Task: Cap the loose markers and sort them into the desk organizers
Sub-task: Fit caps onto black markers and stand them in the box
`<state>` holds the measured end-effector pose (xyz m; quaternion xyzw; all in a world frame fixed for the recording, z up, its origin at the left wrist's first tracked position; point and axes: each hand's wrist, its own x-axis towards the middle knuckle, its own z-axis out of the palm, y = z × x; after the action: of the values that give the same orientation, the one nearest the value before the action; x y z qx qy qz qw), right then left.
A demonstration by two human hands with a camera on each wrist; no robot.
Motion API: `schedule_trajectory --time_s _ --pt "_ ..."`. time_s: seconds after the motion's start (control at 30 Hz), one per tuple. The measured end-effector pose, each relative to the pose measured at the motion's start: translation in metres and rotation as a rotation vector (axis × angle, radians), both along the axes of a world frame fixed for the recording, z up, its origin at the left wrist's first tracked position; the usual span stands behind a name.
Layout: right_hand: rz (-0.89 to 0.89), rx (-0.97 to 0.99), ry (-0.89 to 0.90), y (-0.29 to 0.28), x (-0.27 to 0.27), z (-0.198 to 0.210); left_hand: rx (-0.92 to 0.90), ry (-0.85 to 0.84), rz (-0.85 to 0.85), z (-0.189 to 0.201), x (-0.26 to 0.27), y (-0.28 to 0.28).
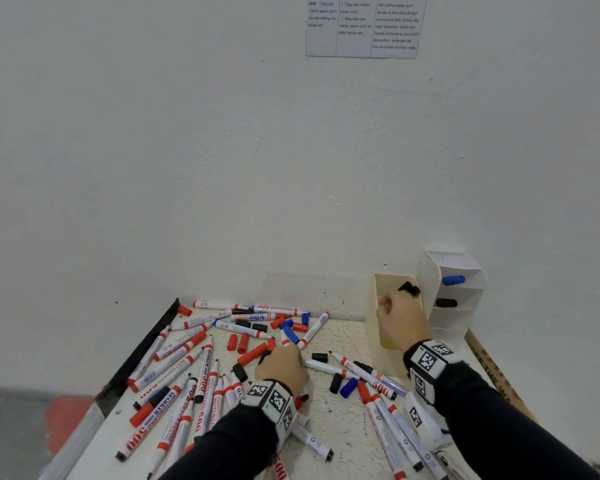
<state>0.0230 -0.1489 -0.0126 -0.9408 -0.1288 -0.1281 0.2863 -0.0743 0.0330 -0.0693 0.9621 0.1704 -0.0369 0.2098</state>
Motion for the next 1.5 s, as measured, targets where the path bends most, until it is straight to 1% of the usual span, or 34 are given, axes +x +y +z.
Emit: schedule_trajectory --time_s 0.07,0.13,0.17,0.23,0.33,0.4,0.47,0.53,0.57,0.73,0.77,0.83,0.97,1.07,1.17,1.33,1.4,1.5 --pt "0.121 -0.04 0.124 0.012 -0.015 -0.004 -0.128 -0.084 0.071 0.004 -0.002 0.002" --pt "0.231 -0.137 0.304 0.025 -0.028 -0.011 -0.22 -0.187 0.105 0.011 -0.006 0.004" --pt "0.269 -0.197 0.377 0.031 -0.035 -0.016 -0.261 -0.242 0.117 0.014 -0.008 0.005" --pt "0.317 -0.297 0.459 0.04 -0.044 -0.027 -0.351 -0.333 0.136 0.02 -0.014 0.009" --pt "0.331 -0.458 0.459 0.049 -0.057 -0.043 -0.482 -0.378 0.155 0.026 -0.025 0.016" --pt "0.32 -0.482 0.417 0.051 -0.064 -0.05 -0.576 -0.379 0.166 0.027 -0.032 0.023" --pt "0.302 -0.471 0.364 0.053 -0.065 -0.057 -0.611 -0.362 0.168 0.027 -0.039 0.029" --pt "0.288 -0.411 0.301 0.054 -0.066 -0.056 -0.588 -0.338 0.155 0.026 -0.047 0.034" --pt "0.281 -0.34 0.28 0.055 -0.066 -0.054 -0.571 -0.325 0.147 0.025 -0.05 0.037" --pt "0.268 0.148 0.198 0.056 -0.059 -0.038 -0.49 -0.252 0.101 0.023 -0.063 0.042" --pt "0.256 0.22 0.187 0.056 -0.059 -0.034 -0.477 -0.245 0.093 0.023 -0.065 0.042" --pt "0.26 0.306 0.211 0.054 -0.06 -0.03 -0.465 -0.226 0.076 0.023 -0.07 0.041" --pt "0.347 0.379 0.294 0.049 -0.065 -0.029 -0.456 -0.215 0.029 0.022 -0.074 0.037" --pt "0.379 0.373 0.303 0.043 -0.069 -0.028 -0.432 -0.206 -0.007 0.022 -0.076 0.034" --pt "0.356 0.376 0.275 0.036 -0.073 -0.024 -0.426 -0.204 -0.027 0.023 -0.078 0.031" --pt "0.448 0.281 0.309 0.027 -0.08 -0.022 -0.458 -0.202 -0.049 0.021 -0.077 0.025" --pt "0.418 0.297 0.29 0.026 -0.081 -0.024 -0.459 -0.211 -0.047 0.018 -0.076 0.022" --pt "0.317 0.379 0.222 0.025 -0.079 -0.027 -0.46 -0.227 -0.029 0.016 -0.074 0.019"
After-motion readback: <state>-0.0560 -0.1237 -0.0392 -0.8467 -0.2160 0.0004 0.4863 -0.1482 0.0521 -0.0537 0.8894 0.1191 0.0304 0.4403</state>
